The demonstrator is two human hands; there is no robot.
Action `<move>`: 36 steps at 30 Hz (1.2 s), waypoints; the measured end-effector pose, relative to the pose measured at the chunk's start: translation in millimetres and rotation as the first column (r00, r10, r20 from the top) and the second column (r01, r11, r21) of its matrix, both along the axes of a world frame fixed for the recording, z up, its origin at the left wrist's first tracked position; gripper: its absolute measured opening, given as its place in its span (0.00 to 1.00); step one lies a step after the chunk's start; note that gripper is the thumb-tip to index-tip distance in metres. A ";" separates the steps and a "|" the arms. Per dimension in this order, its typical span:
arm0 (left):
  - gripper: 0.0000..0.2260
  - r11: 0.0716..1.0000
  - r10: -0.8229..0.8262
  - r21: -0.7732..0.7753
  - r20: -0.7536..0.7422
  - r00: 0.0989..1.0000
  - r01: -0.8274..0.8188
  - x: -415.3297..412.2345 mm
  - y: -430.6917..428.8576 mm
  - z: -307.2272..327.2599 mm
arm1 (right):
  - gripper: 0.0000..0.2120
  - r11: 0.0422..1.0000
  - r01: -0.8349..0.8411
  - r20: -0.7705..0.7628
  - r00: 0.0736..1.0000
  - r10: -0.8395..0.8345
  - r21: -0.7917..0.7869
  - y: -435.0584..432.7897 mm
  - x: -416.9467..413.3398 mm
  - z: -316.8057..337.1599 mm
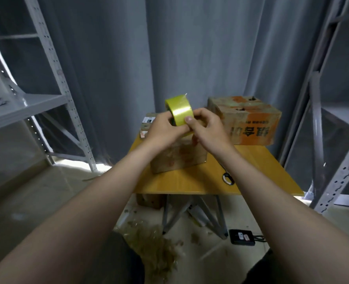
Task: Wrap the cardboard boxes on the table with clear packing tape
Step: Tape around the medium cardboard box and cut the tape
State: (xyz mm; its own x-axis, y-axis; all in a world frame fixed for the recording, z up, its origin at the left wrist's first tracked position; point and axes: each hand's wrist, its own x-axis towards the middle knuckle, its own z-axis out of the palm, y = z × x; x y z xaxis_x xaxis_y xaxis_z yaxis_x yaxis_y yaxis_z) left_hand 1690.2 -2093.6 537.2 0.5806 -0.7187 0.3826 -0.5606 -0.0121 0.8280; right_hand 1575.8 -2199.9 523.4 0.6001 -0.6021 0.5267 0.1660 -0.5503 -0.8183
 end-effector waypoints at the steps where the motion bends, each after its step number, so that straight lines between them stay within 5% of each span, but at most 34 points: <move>1: 0.10 0.999 0.000 -0.048 -0.057 0.998 -0.003 -1.5 6.9 -1.0 | 0.06 0.999 -0.004 -0.021 1.000 0.003 -0.053 4.7 -2.2 4.5; 6: 0.12 0.999 0.009 -0.042 -0.148 0.989 -0.016 -0.5 42.2 -4.6 | 0.18 0.998 0.004 0.033 0.999 -0.002 -0.066 9.6 -18.7 38.5; 15: 0.17 0.988 -0.070 0.136 -0.055 0.996 0.077 -15.3 74.1 -2.1 | 0.11 0.940 -0.166 -0.275 0.958 0.081 -0.300 21.5 -23.9 67.5; 18: 0.15 0.986 -0.078 0.145 -0.044 0.996 0.083 -18.8 76.8 -3.2 | 0.02 0.938 -0.139 -0.270 0.961 0.051 -0.319 23.1 -22.9 68.8; 22: 0.16 0.989 -0.024 0.145 -0.037 0.999 0.029 -22.7 80.4 -6.9 | 0.04 0.938 -0.065 -0.262 0.965 -0.028 -0.341 23.9 -20.5 66.0; 30: 0.24 0.992 -0.066 0.086 -0.247 0.967 0.090 -47.2 89.3 -26.6 | 0.03 0.956 0.064 -0.328 0.931 -0.160 -0.285 32.1 -13.6 52.7; 36: 0.20 0.987 -0.089 0.117 -0.163 0.982 0.109 -43.6 93.4 -39.4 | 0.03 0.991 0.070 -0.337 0.936 -0.105 -0.115 29.0 8.2 45.2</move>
State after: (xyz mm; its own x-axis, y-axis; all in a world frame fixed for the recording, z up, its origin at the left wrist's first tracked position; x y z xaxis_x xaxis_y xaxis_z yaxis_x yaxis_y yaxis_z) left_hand 1646.5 -2000.1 497.8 0.5496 -0.8121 0.1961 -0.4272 -0.0715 0.9013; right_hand 1584.0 -2171.0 568.6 0.7013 -0.6158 0.3591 -0.1665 -0.6313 -0.7575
